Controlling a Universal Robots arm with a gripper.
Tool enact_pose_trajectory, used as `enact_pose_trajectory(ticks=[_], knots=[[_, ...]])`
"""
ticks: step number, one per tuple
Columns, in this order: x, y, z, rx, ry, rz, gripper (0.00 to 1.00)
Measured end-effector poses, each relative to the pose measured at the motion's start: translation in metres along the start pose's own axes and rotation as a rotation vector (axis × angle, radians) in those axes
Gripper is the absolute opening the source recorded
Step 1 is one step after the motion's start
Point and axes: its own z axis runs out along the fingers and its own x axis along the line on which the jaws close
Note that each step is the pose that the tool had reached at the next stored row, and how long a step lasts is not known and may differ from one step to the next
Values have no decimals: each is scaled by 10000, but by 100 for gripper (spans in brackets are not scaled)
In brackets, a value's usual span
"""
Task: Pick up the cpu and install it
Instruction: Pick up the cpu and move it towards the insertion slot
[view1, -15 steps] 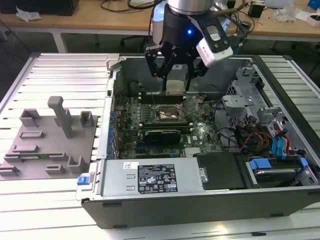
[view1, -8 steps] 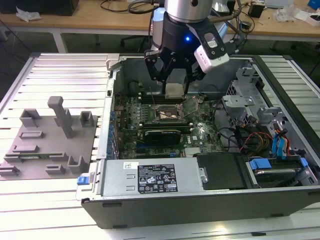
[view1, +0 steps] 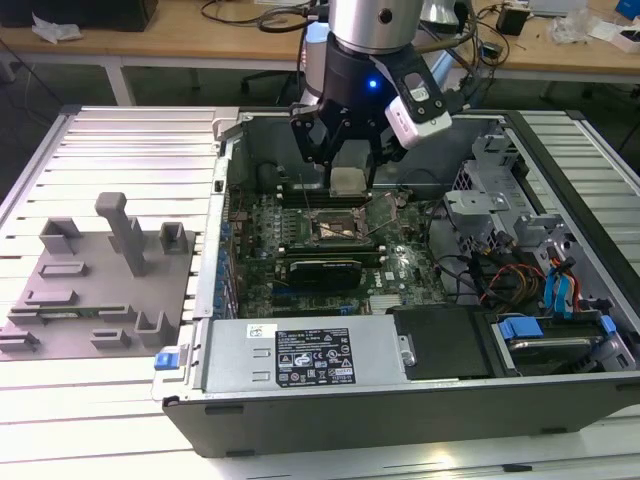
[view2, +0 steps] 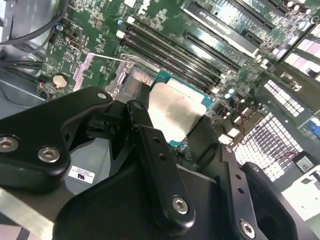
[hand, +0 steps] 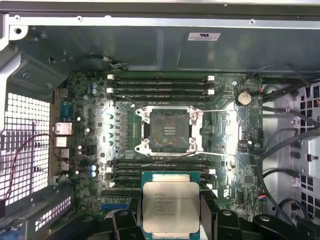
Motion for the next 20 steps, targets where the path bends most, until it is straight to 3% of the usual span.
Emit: enact_pose_trajectory(ticks=[7, 10, 15, 20], knots=[[-12, 86, 73, -12, 22, -168, 55], [-30, 203, 136, -13, 55, -357, 55], [-71, 252, 177, -15, 70, -361, 55], [-137, 295, 252, -16, 134, -359, 55]])
